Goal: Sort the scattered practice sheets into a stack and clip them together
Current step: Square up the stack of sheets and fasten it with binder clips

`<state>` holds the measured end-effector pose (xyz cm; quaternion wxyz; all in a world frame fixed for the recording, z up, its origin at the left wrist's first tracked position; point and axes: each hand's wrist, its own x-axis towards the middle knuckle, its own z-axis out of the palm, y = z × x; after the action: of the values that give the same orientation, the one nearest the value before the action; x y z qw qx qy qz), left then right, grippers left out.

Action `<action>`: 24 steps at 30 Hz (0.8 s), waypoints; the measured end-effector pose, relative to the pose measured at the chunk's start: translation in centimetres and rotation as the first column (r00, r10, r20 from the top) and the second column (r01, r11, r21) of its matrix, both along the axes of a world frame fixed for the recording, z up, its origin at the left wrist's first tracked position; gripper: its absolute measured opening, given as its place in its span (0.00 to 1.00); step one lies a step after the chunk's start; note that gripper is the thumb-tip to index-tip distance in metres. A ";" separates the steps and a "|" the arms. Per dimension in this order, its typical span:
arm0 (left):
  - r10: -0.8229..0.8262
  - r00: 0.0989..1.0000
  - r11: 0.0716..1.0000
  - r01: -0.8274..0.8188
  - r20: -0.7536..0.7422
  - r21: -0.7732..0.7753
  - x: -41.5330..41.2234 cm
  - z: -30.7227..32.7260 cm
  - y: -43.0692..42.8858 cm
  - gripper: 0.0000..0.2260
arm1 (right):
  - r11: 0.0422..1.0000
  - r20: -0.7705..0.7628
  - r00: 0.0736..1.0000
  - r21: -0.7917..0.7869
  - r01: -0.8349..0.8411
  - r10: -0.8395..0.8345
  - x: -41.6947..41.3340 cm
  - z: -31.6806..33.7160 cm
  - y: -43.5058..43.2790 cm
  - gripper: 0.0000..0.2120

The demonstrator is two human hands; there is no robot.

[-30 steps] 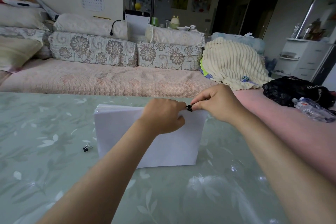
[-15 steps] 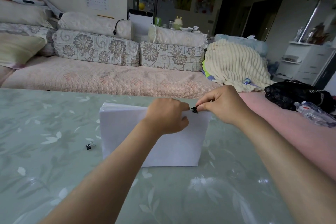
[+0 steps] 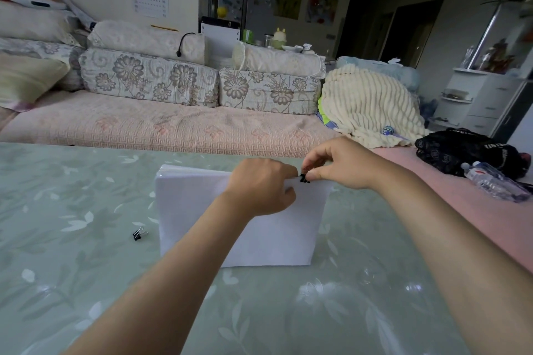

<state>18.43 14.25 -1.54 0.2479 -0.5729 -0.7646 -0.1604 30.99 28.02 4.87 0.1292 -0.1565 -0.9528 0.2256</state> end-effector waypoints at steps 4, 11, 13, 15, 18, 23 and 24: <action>-0.002 1.000 1.000 0.002 0.014 -0.014 0.0 0.1 0.2 0.12 | 0.998 -0.121 0.992 -0.062 0.018 -0.025 0.3 -1.2 0.5 0.08; -0.002 0.997 1.000 0.004 0.072 -0.025 0.0 0.4 -0.1 0.12 | 0.987 -0.291 0.954 -0.160 0.022 -0.068 0.6 -1.5 0.1 0.09; 0.001 0.996 1.000 0.001 0.085 -0.026 0.1 0.4 -0.2 0.11 | 0.985 -0.261 0.963 -0.173 0.013 -0.059 0.7 -1.6 0.1 0.08; 0.005 0.998 1.000 -0.003 0.070 -0.024 0.2 0.4 -0.2 0.11 | 0.983 -0.263 0.962 -0.184 0.019 -0.068 0.8 -1.7 0.2 0.07; 0.008 0.998 1.000 -0.007 0.064 -0.018 0.1 0.3 -0.2 0.11 | 0.987 -0.259 0.964 -0.162 0.021 -0.063 0.7 -1.7 0.0 0.06; 0.022 0.996 0.999 -0.019 0.088 -0.029 0.2 0.4 0.0 0.13 | 0.971 -0.290 0.953 -0.241 0.014 -0.085 0.7 -1.1 0.1 0.09; 0.029 0.995 0.999 -0.026 0.093 -0.031 0.3 0.4 0.0 0.13 | 0.969 -0.294 0.952 -0.245 0.013 -0.087 0.7 -1.2 0.1 0.09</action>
<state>18.69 14.26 -1.13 0.2056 -0.5579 -0.7854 -0.1720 31.68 28.14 3.71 0.2594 -0.1587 -0.8831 0.3574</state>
